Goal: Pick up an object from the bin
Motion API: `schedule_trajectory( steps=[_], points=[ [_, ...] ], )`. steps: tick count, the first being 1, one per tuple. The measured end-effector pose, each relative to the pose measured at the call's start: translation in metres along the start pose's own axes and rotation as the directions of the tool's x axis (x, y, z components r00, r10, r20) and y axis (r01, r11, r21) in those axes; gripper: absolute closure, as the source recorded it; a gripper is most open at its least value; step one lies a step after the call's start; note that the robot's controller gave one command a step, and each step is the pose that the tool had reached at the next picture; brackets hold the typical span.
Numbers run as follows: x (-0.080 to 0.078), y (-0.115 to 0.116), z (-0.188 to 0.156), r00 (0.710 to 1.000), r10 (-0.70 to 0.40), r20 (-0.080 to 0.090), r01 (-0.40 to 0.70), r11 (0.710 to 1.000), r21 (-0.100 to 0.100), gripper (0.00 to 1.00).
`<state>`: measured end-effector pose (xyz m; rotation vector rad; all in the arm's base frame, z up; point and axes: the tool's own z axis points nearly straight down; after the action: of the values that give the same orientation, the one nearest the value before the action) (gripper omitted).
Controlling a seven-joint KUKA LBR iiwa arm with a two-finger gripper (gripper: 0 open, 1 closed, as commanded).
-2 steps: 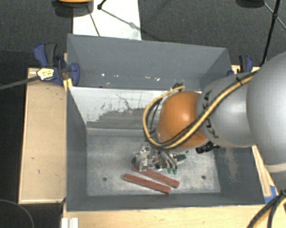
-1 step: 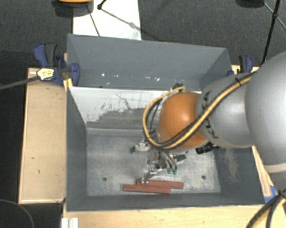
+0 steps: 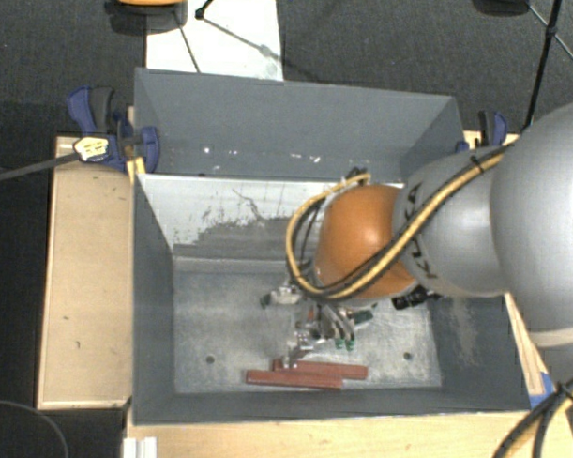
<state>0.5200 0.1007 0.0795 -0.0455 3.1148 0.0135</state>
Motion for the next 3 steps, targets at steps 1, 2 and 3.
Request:
schedule_trajectory(
  steps=[1, 2, 3],
  points=[
    [-0.0171, -0.0798, -0.0187, 0.986, -0.164, -0.025, 0.165, 0.986, 0.003, 1.0],
    [-0.0171, -0.0797, -0.0187, 0.987, -0.161, -0.025, 0.161, 0.987, 0.003, 0.0],
    [-0.0171, -0.0797, -0.0187, 0.987, -0.159, -0.025, 0.159, 0.987, 0.003, 0.0]
  ],
)
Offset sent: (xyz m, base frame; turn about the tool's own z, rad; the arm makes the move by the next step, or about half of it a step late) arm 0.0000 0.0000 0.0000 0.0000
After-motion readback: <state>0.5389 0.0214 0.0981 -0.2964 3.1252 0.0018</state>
